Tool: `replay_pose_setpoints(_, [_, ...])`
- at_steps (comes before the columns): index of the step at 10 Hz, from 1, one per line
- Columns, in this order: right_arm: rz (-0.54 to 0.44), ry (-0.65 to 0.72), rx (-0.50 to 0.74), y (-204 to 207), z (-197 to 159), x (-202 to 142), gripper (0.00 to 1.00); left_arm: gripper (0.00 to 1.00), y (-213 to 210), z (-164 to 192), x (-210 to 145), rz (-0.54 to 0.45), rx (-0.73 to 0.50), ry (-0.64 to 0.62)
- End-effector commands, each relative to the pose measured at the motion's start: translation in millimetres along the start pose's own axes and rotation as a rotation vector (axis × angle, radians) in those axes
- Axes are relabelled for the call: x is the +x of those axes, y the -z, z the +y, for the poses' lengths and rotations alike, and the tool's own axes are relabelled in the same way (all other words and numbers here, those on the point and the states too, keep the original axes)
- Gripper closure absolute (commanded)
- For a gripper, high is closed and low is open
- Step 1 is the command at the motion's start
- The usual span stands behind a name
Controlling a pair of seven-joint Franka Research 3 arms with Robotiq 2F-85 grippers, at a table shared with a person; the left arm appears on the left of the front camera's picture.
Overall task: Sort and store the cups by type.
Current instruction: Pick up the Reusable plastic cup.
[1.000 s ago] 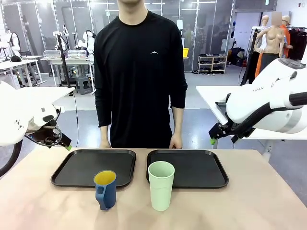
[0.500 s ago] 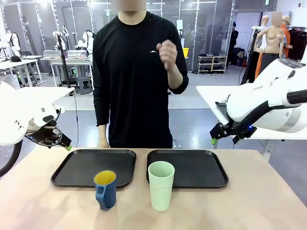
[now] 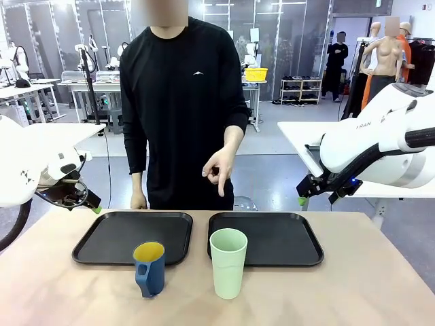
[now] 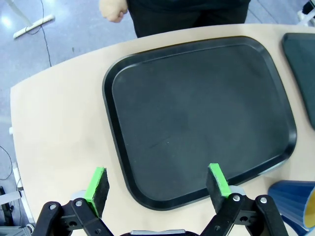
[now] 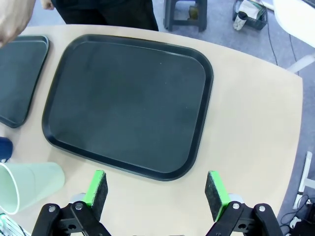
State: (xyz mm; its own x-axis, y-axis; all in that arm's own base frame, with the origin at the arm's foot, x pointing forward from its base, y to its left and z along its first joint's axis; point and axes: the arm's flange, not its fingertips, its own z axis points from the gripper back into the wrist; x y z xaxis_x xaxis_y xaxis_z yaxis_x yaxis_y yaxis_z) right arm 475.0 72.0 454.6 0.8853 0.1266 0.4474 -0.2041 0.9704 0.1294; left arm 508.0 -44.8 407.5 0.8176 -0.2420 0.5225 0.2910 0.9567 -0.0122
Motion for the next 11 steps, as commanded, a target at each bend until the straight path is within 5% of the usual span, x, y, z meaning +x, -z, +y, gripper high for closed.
replay_pose_setpoints(1, [-0.004,0.004,0.005,0,-2,0,0.0,0.0,-1,0,1,-0.002,0.0,0.0])
replay_pose_setpoints(8, [0.0,0.001,-0.001,0,0,0,0.0,0.0,-1,0,1,-0.002,0.0,0.0])
replay_pose_setpoints(11, [0.126,-0.418,-0.043,-18,4,-5,0.0,0.0,-1,0,1,-0.002,0.0,0.0])
